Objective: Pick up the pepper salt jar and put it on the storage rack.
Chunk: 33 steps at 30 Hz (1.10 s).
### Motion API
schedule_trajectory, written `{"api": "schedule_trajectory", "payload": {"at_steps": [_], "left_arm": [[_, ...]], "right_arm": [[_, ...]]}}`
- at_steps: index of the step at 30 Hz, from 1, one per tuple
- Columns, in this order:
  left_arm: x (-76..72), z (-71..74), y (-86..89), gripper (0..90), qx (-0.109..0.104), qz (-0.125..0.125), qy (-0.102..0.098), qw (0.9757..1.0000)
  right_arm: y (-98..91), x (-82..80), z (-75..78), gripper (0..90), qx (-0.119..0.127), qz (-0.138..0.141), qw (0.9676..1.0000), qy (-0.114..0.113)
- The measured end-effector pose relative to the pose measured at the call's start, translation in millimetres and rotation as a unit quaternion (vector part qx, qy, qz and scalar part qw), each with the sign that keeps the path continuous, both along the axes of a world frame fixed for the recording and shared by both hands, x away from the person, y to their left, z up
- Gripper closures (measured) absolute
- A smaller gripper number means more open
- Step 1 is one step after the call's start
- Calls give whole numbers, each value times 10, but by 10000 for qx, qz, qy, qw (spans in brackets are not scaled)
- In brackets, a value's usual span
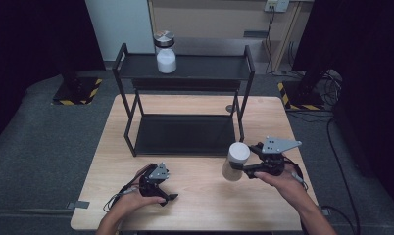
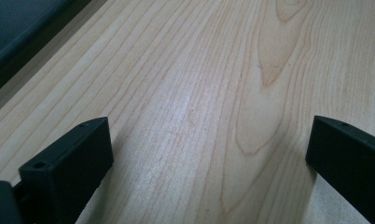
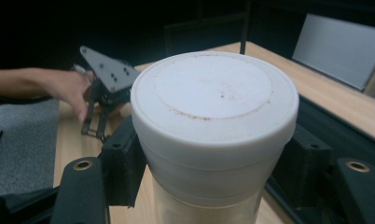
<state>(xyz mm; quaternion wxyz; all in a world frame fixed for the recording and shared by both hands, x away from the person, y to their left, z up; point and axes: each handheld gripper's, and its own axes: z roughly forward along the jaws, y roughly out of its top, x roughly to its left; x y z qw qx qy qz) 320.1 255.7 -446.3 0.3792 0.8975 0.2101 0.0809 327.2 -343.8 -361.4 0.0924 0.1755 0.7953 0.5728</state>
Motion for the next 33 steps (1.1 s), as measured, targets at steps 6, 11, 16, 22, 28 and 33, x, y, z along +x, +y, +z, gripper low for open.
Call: {"api": "schedule_trajectory", "payload": {"at_steps": [6, 11, 16, 22, 28, 33], "left_arm": [[0, 0, 0, 0, 1, 0, 0, 10000], [0, 0, 0, 0, 1, 0, 0, 10000], [0, 0, 0, 0, 0, 0, 0, 10000], [0, 1, 0, 0, 2, 0, 1, 10000], [0, 1, 0, 0, 2, 0, 1, 10000], [0, 1, 0, 0, 3, -1, 0, 10000]], "right_arm": [[94, 171, 182, 352, 147, 41, 9999, 23], [170, 273, 314, 352, 212, 31, 9998, 11], [270, 362, 426, 352, 246, 8, 9997, 8], [388, 439, 549, 352, 278, -33, 9996, -23], [453, 499, 603, 352, 385, -83, 9992, -41], [467, 530, 620, 352, 499, -90, 9987, -82]]}}
